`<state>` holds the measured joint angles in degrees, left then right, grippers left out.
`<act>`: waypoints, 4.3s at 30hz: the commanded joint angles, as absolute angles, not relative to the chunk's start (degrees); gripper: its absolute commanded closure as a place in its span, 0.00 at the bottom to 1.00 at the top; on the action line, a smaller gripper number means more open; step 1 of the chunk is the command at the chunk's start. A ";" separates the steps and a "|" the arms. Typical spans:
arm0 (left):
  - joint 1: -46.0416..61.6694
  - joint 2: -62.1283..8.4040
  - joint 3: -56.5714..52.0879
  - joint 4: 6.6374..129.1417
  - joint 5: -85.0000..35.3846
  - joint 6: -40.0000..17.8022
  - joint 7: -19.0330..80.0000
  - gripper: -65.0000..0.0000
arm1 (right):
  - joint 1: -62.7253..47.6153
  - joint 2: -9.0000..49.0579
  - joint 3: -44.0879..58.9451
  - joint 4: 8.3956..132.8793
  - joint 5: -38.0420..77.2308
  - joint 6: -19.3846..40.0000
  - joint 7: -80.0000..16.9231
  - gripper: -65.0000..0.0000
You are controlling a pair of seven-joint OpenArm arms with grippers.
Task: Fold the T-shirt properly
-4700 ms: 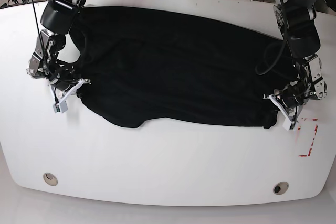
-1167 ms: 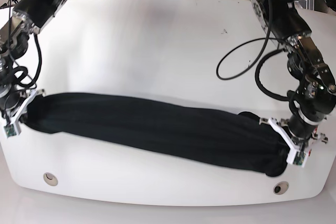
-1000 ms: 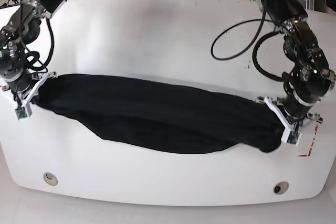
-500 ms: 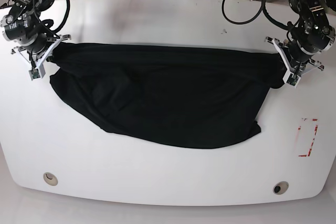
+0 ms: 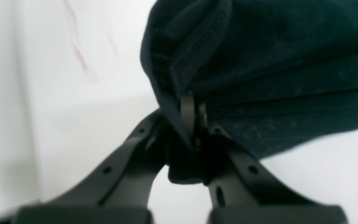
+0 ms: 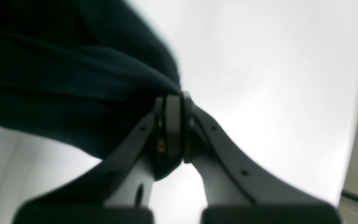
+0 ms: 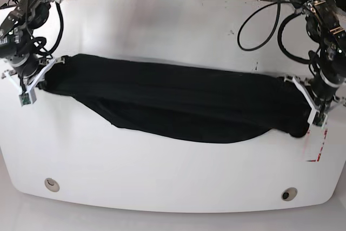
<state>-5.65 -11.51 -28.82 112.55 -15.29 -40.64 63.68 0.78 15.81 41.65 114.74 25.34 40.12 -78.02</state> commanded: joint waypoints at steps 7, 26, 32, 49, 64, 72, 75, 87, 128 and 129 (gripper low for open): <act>-22.81 -12.70 -23.96 112.84 -13.41 -38.81 63.43 1.00 | 13.41 22.73 33.98 113.63 22.64 40.00 -77.58 1.00; -58.07 -13.14 -13.93 104.66 -13.05 -30.99 63.43 1.00 | 55.87 38.29 9.19 95.78 22.64 40.00 -77.41 1.00; -68.88 -13.05 -13.05 100.62 -10.42 -31.25 63.43 1.00 | 73.19 40.66 -1.45 91.38 23.16 40.00 -77.41 1.00; -61.14 -12.18 -11.82 102.46 -10.77 -31.43 63.34 1.00 | 68.35 44.62 1.27 100.53 25.45 40.00 -79.43 1.00; -28.70 -10.15 -12.26 111.52 -10.77 -36.26 62.90 1.00 | 14.55 29.05 31.43 115.56 25.63 40.00 -77.58 1.00; -11.82 -10.42 -15.69 113.80 -10.77 -37.85 62.90 1.00 | 2.95 22.29 35.21 115.65 25.71 40.00 -77.23 1.00; -7.08 -10.51 -17.98 113.71 -10.77 -40.00 62.90 1.00 | -0.31 20.88 35.21 115.65 25.71 40.00 -77.05 1.00; 4.26 -10.68 -23.16 113.10 -10.51 -40.00 62.90 1.00 | -12.09 18.59 35.30 115.47 25.45 40.00 -71.08 1.00; 7.16 -14.20 -22.81 103.16 -10.59 -40.00 60.09 0.25 | -25.19 11.38 42.86 115.38 27.74 40.00 -68.79 0.24; 7.08 -14.20 -22.81 103.16 -10.68 -40.00 60.09 0.19 | -25.19 11.30 44.18 115.56 28.97 40.00 -68.88 0.24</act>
